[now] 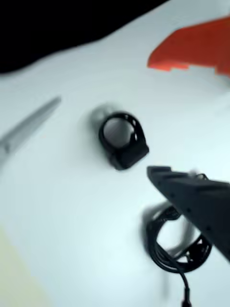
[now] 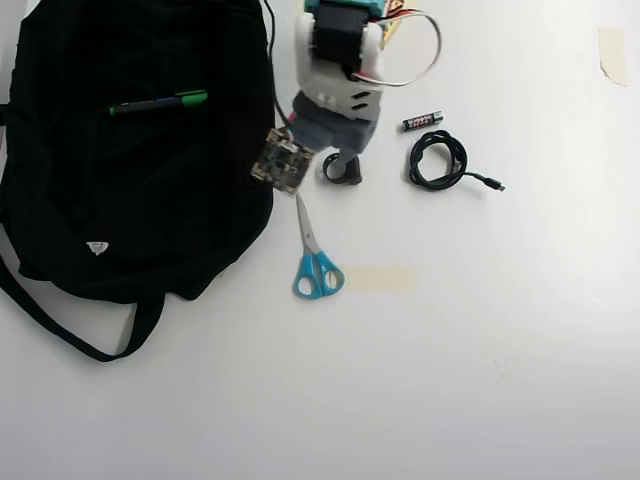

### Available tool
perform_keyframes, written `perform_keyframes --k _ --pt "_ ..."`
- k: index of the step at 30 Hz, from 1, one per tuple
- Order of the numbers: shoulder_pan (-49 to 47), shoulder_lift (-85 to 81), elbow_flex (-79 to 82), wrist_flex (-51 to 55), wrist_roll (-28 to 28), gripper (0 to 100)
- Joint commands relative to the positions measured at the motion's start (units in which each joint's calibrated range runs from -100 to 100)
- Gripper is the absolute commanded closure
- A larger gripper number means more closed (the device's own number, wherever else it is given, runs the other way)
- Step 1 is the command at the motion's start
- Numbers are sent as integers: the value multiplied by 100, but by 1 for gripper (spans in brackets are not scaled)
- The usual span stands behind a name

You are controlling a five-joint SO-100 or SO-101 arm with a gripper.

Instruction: Put the green marker into the black bag

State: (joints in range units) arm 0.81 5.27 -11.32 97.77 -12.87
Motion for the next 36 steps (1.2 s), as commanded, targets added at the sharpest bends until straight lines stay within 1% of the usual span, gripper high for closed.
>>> perform_keyframes --k 1,6,10,15,23,29,36 --pt "-791 -278 -350 -156 -29 74" --pt "-1248 -428 -350 -259 -197 74" --pt "-1652 -751 -341 -414 -208 75" --pt "-1883 -934 -332 -492 -213 75" --pt "-1996 -1158 -332 -509 -213 97" --pt "-1996 -1689 -207 -535 -160 98" --pt "-1928 -2145 467 -526 -113 98"
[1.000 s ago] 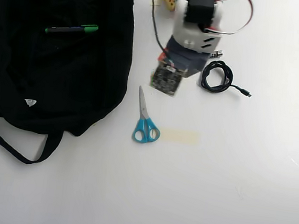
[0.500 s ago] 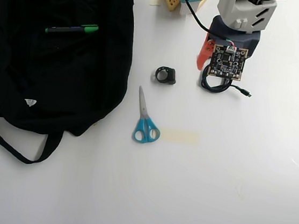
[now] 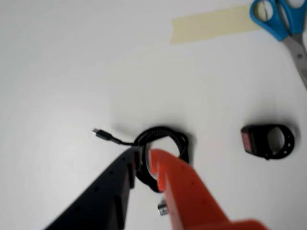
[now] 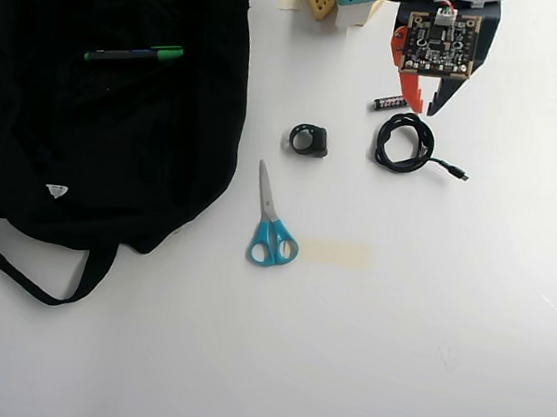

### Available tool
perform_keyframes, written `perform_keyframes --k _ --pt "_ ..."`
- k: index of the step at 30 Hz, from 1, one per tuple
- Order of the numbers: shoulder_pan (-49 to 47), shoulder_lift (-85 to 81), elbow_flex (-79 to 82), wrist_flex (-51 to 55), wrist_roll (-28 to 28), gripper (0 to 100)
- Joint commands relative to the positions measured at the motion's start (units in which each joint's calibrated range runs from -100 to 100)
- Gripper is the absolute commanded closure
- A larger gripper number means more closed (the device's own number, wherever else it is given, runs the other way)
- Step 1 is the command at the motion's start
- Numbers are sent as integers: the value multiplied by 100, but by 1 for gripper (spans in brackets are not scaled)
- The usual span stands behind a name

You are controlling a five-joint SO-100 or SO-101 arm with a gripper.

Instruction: Put the green marker into the black bag

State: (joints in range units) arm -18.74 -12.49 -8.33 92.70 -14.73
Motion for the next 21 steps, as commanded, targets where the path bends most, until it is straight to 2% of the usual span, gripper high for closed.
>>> perform_keyframes --k 1,3,9,21 --pt "34 -452 249 -2 198 98" --pt "41 -651 447 161 434 98" --pt "146 -1614 1336 110 497 98" --pt "146 -3381 3789 -1113 502 98"
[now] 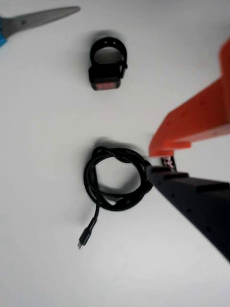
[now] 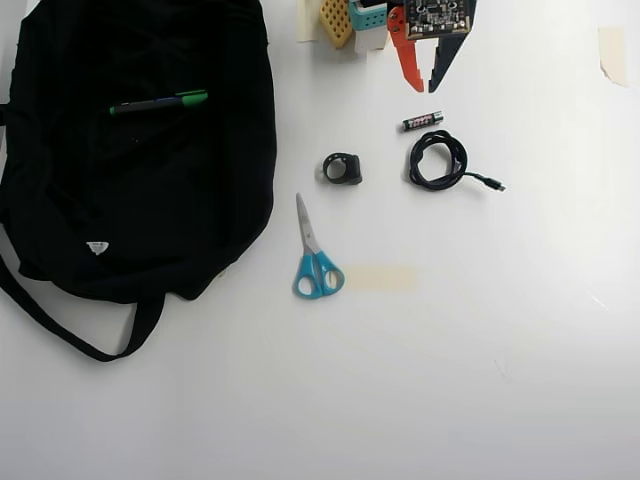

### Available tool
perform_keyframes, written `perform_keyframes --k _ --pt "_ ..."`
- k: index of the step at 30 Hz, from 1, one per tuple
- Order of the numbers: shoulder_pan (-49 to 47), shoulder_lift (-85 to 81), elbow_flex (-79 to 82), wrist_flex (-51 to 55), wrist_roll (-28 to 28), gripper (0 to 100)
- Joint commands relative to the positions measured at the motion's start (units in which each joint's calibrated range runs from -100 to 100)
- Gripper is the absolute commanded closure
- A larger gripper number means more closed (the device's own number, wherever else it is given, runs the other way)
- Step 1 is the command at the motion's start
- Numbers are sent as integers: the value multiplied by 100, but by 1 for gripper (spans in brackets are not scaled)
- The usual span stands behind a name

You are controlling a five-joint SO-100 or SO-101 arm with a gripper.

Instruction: Put the green marker into the black bag

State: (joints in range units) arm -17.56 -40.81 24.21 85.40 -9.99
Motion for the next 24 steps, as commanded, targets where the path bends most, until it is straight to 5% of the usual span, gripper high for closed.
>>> perform_keyframes --k 1,24 --pt "28 -683 750 -504 34 98" --pt "492 -2633 3787 -1383 684 98"
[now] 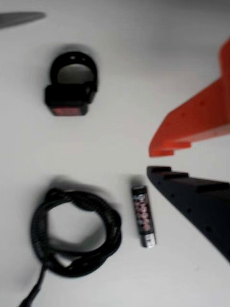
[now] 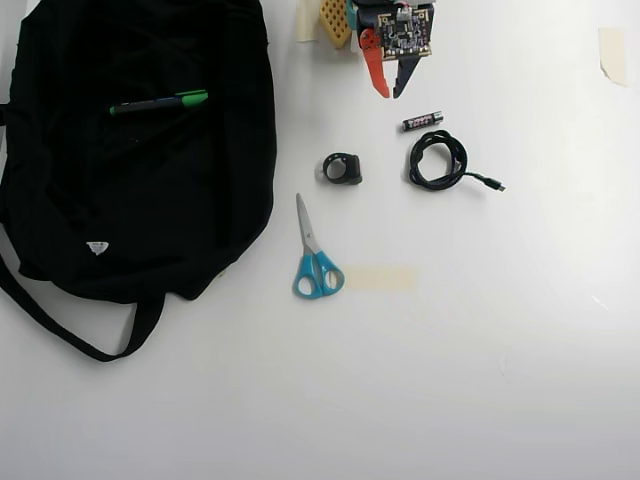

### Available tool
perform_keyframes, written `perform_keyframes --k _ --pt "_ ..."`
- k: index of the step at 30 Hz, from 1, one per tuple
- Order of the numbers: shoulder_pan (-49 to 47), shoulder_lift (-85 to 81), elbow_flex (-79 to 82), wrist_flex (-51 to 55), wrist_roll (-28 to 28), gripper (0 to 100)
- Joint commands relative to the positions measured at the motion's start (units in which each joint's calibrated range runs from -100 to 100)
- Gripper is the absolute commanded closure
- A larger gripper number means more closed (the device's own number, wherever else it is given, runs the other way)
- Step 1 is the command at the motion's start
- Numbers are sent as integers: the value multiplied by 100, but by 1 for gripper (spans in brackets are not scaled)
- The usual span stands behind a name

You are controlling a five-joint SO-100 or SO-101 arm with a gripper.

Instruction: Put the green marker into the black bag

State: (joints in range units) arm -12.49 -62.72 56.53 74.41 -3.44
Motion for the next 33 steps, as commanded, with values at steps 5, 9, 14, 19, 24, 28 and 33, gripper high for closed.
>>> perform_keyframes --k 5,9,14,19,24,28,33 --pt "-15 -1138 1418 -662 30 98" --pt "-15 -1537 1868 -792 30 98" --pt "-15 -1620 2074 -766 30 98" --pt "-15 -1620 2209 -731 30 98" --pt "-15 -1628 2443 -723 30 98" --pt "-7 -1628 2577 -723 35 98" --pt "-7 -1753 2604 -723 35 98"
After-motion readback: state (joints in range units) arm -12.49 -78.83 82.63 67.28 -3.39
